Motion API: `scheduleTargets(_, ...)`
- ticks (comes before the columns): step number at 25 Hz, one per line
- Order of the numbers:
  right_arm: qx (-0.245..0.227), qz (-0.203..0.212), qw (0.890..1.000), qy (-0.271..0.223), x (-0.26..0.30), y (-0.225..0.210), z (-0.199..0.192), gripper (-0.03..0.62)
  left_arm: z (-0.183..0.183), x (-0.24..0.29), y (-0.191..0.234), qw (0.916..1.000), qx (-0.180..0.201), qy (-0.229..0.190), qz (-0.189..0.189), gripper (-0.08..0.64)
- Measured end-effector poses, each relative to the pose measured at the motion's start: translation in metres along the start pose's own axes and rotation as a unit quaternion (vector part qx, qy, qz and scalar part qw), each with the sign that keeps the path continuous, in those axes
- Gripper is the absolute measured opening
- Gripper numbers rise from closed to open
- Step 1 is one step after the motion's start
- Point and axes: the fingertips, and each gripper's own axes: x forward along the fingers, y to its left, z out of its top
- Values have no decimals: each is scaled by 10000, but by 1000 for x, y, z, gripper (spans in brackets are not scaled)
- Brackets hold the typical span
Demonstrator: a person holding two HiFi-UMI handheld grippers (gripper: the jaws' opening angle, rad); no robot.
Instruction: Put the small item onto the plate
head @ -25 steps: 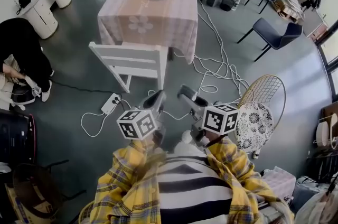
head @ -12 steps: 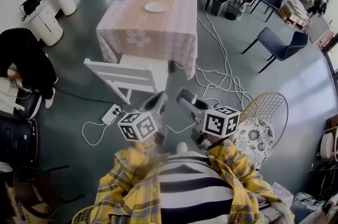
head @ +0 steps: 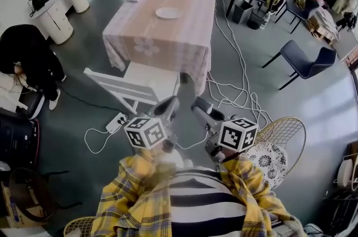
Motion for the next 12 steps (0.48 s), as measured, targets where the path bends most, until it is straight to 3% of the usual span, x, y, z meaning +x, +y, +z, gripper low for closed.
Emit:
scheduleTargets(6,137,-32,9999,87,32,-23,15,104,30,33,9,9995,284,25,-142,-11)
scheduleTargets(12,97,-36,9999,120,70,-40,57,104,76,81,19,9987,207,-78,-453,-11)
